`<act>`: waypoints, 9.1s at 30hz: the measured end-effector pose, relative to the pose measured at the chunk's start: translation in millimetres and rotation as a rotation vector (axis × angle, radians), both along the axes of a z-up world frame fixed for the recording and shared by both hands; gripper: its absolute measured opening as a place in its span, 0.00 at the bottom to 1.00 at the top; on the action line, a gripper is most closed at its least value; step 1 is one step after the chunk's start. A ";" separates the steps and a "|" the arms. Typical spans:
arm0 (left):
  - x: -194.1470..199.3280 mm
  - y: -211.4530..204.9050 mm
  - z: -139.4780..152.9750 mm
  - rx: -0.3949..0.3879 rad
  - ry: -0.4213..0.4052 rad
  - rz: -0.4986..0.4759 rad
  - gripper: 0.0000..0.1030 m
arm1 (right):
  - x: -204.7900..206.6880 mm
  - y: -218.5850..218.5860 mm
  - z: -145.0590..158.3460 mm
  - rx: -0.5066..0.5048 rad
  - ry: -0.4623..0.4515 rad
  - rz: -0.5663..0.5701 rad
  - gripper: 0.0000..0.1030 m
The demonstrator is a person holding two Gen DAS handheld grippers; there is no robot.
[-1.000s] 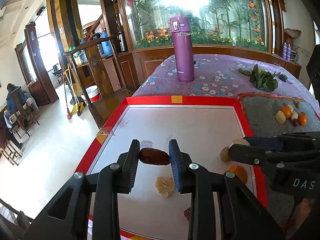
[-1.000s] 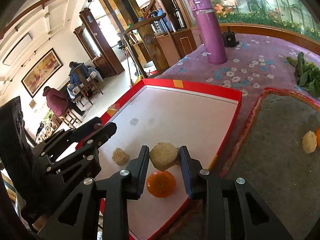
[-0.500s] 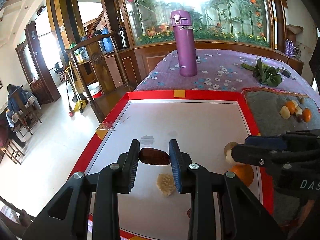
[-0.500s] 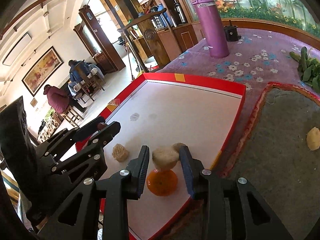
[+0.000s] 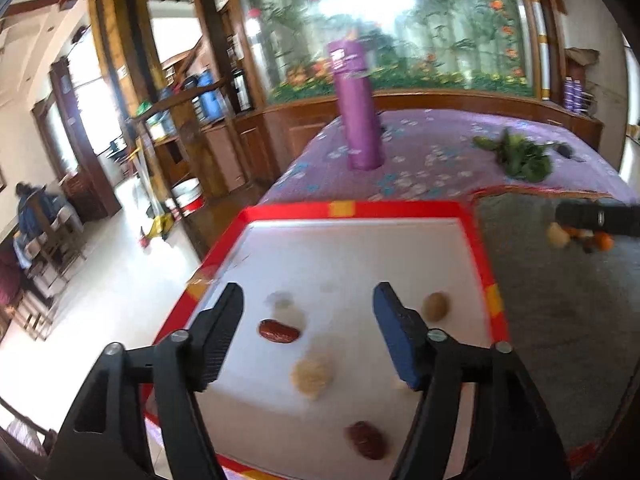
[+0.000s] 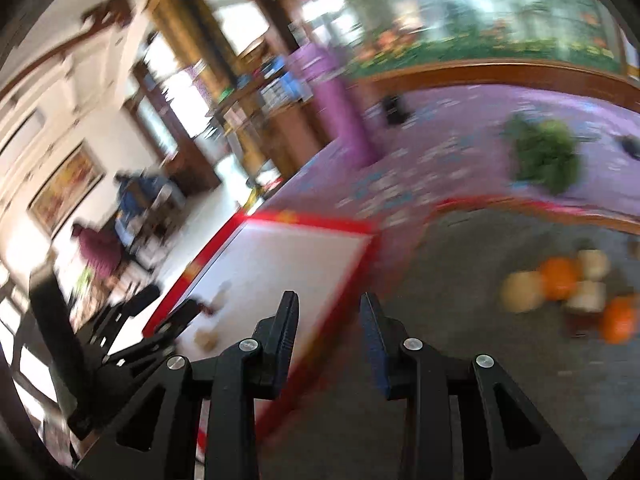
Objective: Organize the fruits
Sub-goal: 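Move both open grippers back over the fruit on the mat, then grasp an orange with the right gripper while the left gripper grasps a pale round slice, then carry the orange and slice over the white tray and open both grippers, then move both open grippers back over the mat, then grasp a dark red date with the left gripper while the right gripper grasps a brown kiwi, then carry the date and kiwi over the white tray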
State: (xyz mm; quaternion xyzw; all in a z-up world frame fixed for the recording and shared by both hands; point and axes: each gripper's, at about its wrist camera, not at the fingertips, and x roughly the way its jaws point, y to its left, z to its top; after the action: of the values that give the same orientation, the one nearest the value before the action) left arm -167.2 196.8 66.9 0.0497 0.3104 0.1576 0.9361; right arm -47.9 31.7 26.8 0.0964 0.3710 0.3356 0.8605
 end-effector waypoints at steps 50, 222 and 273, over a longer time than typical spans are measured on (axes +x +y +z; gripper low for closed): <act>175.5 -199.3 -54.4 -0.103 0.344 -0.482 0.53 | 76.3 -192.0 -76.7 0.263 0.353 -0.225 0.35; 72.6 -186.3 -11.4 -0.232 0.150 -0.487 0.15 | 77.6 -182.2 -60.1 -0.029 0.120 -0.342 0.24; -9.4 31.0 -5.0 -0.084 -0.055 0.063 0.16 | -32.5 98.5 -29.0 0.009 0.044 0.202 0.23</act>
State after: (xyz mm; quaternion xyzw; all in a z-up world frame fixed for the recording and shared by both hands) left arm -176.6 227.9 61.9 -0.0035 0.2923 0.1752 0.9401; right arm -80.4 130.2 -2.2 0.0696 0.3960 0.4201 0.8136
